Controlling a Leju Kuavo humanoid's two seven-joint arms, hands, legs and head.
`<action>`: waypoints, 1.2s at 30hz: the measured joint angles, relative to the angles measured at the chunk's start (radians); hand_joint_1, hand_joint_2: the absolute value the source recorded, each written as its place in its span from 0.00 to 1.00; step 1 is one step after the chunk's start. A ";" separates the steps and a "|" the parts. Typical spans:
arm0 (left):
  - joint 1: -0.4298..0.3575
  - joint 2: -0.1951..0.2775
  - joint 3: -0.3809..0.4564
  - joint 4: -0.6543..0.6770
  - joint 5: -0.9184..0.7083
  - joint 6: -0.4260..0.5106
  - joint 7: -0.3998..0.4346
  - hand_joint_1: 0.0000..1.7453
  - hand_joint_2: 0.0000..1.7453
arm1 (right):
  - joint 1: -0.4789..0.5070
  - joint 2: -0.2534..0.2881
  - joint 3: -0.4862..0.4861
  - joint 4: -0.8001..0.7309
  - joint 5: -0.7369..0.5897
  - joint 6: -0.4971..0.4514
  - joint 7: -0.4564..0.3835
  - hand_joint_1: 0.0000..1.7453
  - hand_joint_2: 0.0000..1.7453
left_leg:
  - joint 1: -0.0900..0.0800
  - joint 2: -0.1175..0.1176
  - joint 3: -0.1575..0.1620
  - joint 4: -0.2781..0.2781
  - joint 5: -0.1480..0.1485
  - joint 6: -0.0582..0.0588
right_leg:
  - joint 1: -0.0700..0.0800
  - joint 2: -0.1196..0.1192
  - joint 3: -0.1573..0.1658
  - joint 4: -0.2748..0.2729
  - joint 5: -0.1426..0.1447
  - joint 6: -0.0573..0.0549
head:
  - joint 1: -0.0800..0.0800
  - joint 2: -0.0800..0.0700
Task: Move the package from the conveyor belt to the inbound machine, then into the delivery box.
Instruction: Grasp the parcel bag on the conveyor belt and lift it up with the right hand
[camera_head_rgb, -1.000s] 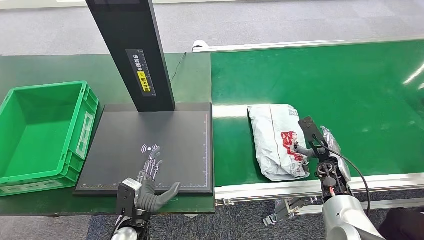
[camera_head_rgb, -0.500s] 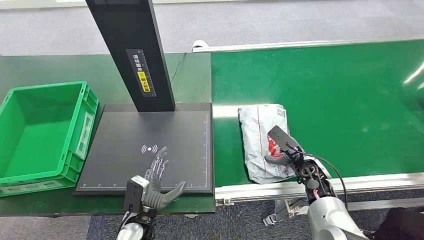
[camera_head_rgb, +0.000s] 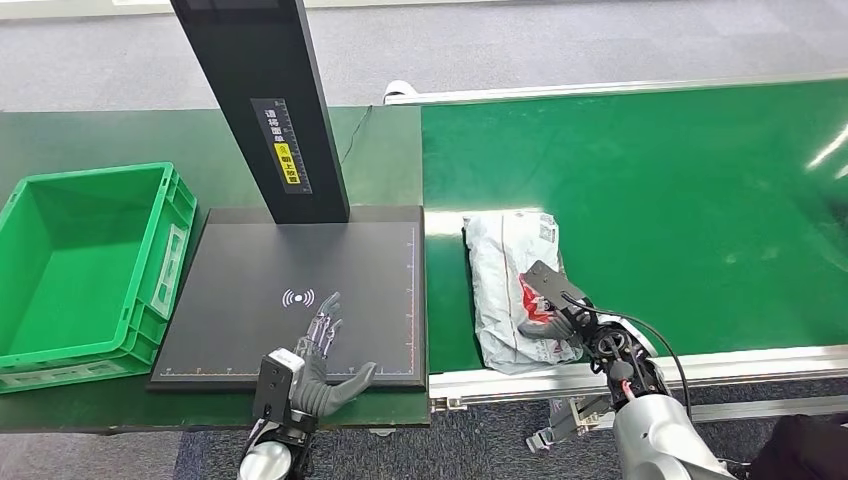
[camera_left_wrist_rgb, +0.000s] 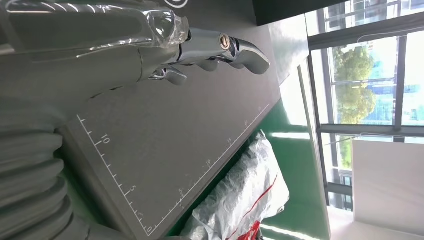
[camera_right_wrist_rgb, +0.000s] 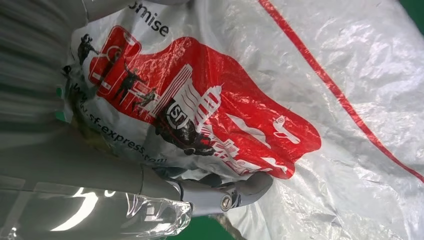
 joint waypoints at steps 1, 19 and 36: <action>-0.001 0.000 0.000 0.002 0.000 0.002 0.000 0.00 1.00 | 0.000 0.002 0.004 0.000 0.003 -0.013 -0.001 0.00 1.00 | 0.000 0.000 0.000 0.000 0.000 0.000 | 0.000 0.000 0.000 0.000 0.000 0.000 | 0.000 0.000; -0.009 -0.003 -0.008 0.003 0.008 0.005 0.033 0.00 1.00 | -0.062 0.002 0.145 0.004 0.145 0.066 0.287 1.00 1.00 | 0.000 -0.001 0.007 0.000 0.000 0.000 | 0.000 -0.001 0.007 0.000 -0.001 0.001 | 0.000 0.000; 0.007 -0.002 -0.009 -0.023 0.018 -0.004 0.037 0.00 1.00 | -0.043 0.001 0.154 0.002 0.062 -0.190 0.191 1.00 1.00 | -0.001 -0.002 0.004 0.000 0.000 0.000 | -0.001 -0.002 0.007 0.000 -0.001 0.001 | 0.000 0.000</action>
